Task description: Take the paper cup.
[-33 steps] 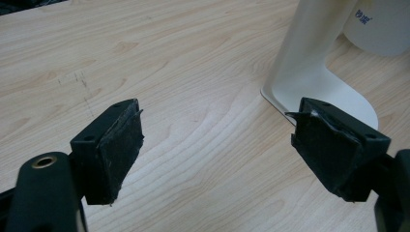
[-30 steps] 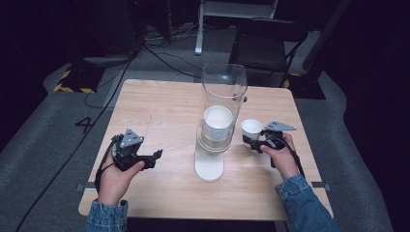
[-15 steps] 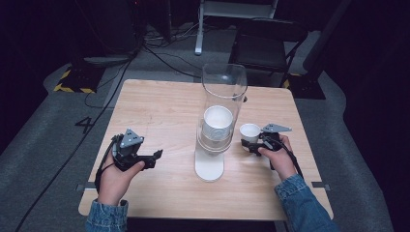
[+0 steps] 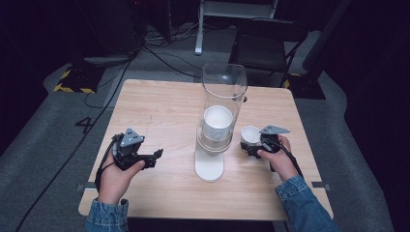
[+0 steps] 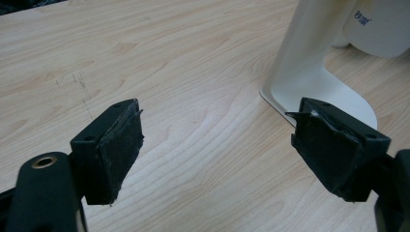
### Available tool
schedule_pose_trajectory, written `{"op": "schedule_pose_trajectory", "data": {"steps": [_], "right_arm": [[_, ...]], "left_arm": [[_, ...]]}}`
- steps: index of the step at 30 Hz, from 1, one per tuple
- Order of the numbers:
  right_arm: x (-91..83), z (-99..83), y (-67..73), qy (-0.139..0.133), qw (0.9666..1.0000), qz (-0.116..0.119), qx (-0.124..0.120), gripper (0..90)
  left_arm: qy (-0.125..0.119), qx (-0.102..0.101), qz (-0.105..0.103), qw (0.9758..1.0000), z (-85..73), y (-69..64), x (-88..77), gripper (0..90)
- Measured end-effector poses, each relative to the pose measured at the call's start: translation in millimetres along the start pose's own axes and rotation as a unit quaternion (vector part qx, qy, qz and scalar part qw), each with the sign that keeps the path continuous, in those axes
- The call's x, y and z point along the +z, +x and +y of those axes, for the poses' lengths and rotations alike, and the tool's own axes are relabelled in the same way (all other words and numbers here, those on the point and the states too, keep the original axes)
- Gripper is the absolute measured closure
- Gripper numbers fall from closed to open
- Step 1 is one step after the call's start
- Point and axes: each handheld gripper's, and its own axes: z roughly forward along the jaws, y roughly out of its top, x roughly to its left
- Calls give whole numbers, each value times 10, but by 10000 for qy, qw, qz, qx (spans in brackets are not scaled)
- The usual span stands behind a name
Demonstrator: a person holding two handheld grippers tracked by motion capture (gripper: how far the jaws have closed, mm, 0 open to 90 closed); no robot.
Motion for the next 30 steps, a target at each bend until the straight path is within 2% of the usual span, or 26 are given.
{"op": "schedule_pose_trajectory", "data": {"steps": [5, 9, 13, 21, 25, 30], "right_arm": [[-113, 20, 10, 10, 10000, -64, -37, 160], [-202, 42, 16, 54, 9998, -106, -181, 160], [-385, 92, 34, 4, 9997, -55, -246, 160], [-758, 205, 45, -318, 9990, 44, -325, 159], [-982, 276, 82, -527, 9979, 208, -300, 160], [-1208, 336, 125, -665, 9966, 189, -453, 161]], "left_arm": [[6, 39, -25, 10000, 14, 3, 14, 183], [-39, 22, -14, 10000, 20, 11, 5, 183], [-35, -11, -34, 10000, 22, 12, -1, 183], [-43, 25, -36, 10000, 22, 12, -7, 183], [-47, 20, -37, 10000, 23, 13, -14, 183], [-61, -8, -60, 10000, 26, 19, -37, 183]]}}
